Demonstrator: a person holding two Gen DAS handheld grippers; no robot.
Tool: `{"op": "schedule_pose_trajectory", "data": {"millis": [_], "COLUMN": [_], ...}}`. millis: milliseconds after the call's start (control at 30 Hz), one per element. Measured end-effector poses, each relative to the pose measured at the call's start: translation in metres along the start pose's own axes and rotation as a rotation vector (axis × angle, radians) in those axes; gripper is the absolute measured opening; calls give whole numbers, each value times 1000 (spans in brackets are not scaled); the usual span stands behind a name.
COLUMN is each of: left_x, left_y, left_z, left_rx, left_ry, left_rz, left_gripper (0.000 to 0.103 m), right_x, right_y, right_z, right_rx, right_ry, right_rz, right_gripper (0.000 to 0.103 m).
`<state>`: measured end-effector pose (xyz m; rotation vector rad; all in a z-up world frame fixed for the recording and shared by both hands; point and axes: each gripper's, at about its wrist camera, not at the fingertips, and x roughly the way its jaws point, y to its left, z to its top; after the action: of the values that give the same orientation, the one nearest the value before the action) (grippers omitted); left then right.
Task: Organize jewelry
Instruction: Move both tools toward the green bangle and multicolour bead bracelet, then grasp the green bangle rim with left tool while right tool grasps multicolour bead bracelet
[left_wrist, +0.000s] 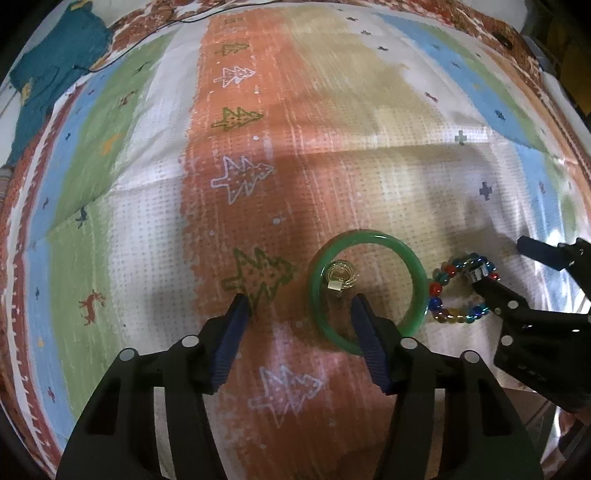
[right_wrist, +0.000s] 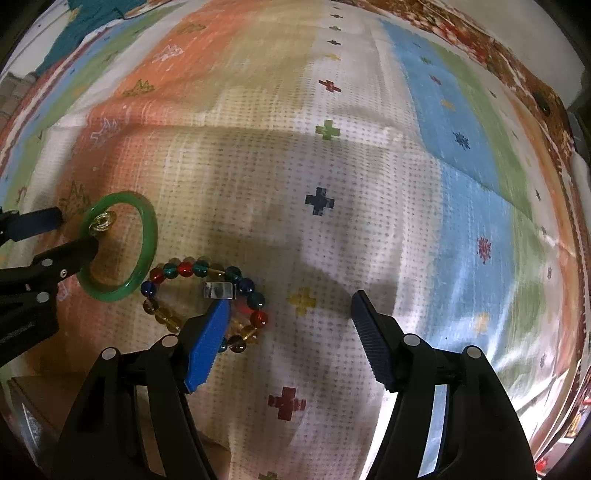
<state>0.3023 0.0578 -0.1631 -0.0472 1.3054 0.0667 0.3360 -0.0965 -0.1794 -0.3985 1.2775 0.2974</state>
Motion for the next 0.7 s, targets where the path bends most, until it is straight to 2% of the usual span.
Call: {"op": "schedule_pose_trajectory", "data": {"millis": [67,200,233,300,367,433,700], "left_x": [3,2,2,0,-1,-1,-11], "left_y": [-4,-3,-1,1,5,10,18], "left_z": [-2,-4,-5,-4,-3,-2,4], "left_rx": [22,20,17,7,-9,-21,-50], "left_ry": [3,11,9,5,3,1,-25], "left_rz": [47,50,56,56,46,40,23], "left_gripper": [47,40,36,25,13,7,7], "right_x": [-1,-4,-5,-5,-8,-10,-25], "right_y": [2,7,7,6,7,8,-2], "right_z": [0,-2,-2,-3,-7,-7,1], "right_rx": [-11,-33,-37,-33,-21,-24,-4], "right_ry": [2,7,5,1,-9,-21,-111], "right_rz": [-5,-8,-4,16,31,39,41], "right_gripper": [47,29,26,11,10,10,10]}}
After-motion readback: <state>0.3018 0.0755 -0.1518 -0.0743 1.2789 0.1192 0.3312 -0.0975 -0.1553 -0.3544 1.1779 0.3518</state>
